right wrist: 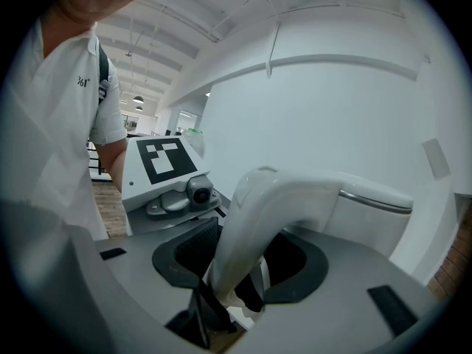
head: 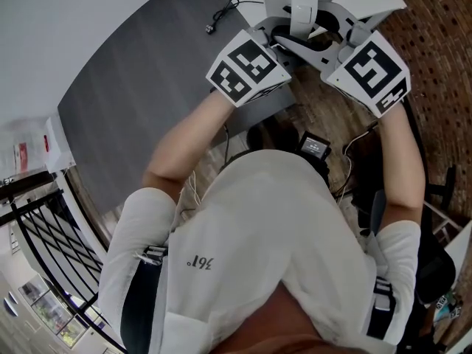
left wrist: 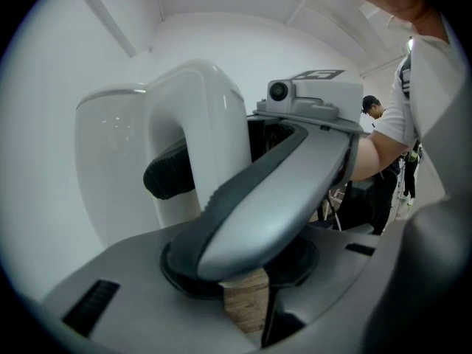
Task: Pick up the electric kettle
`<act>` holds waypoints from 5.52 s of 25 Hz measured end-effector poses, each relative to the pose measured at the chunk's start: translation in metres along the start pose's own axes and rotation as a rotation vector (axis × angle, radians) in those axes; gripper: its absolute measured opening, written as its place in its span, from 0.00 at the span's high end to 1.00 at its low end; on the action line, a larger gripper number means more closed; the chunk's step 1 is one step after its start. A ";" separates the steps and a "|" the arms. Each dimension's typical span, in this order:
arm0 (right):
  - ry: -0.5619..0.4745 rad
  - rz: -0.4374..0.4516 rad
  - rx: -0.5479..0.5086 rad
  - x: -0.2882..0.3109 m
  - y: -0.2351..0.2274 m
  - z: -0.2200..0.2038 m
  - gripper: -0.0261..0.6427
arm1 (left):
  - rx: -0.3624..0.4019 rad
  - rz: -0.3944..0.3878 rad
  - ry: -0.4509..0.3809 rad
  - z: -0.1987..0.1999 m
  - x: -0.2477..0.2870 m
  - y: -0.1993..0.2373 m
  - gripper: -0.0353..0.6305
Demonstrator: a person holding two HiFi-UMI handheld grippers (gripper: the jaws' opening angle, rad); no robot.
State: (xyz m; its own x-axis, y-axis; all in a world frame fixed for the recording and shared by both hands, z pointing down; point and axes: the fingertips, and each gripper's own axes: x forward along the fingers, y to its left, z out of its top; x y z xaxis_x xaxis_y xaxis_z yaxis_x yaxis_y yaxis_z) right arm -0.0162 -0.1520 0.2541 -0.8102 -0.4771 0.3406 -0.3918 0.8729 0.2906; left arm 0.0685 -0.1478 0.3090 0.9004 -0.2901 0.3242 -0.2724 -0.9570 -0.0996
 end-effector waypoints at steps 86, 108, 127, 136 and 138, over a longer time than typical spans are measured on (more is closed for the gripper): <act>0.068 -0.003 0.060 -0.017 0.104 -0.014 0.70 | 0.036 -0.088 -0.004 -0.036 -0.041 -0.099 0.78; 0.083 -0.017 0.080 -0.014 0.108 -0.016 0.70 | 0.056 -0.121 -0.006 -0.042 -0.045 -0.103 0.77; 0.048 0.027 0.054 -0.008 0.111 -0.002 0.70 | 0.048 -0.079 -0.001 -0.042 -0.055 -0.098 0.77; 0.019 0.072 0.051 -0.010 0.112 -0.011 0.70 | 0.042 -0.040 0.030 -0.050 -0.048 -0.099 0.77; 0.008 0.095 0.048 -0.020 0.110 -0.016 0.70 | 0.029 -0.019 0.039 -0.048 -0.037 -0.102 0.77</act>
State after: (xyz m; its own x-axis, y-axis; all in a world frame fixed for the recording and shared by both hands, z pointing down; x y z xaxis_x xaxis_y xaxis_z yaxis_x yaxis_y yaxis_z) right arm -0.0361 -0.0485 0.2936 -0.8414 -0.3923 0.3716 -0.3337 0.9181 0.2137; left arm 0.0462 -0.0398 0.3521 0.8910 -0.2726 0.3630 -0.2453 -0.9619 -0.1203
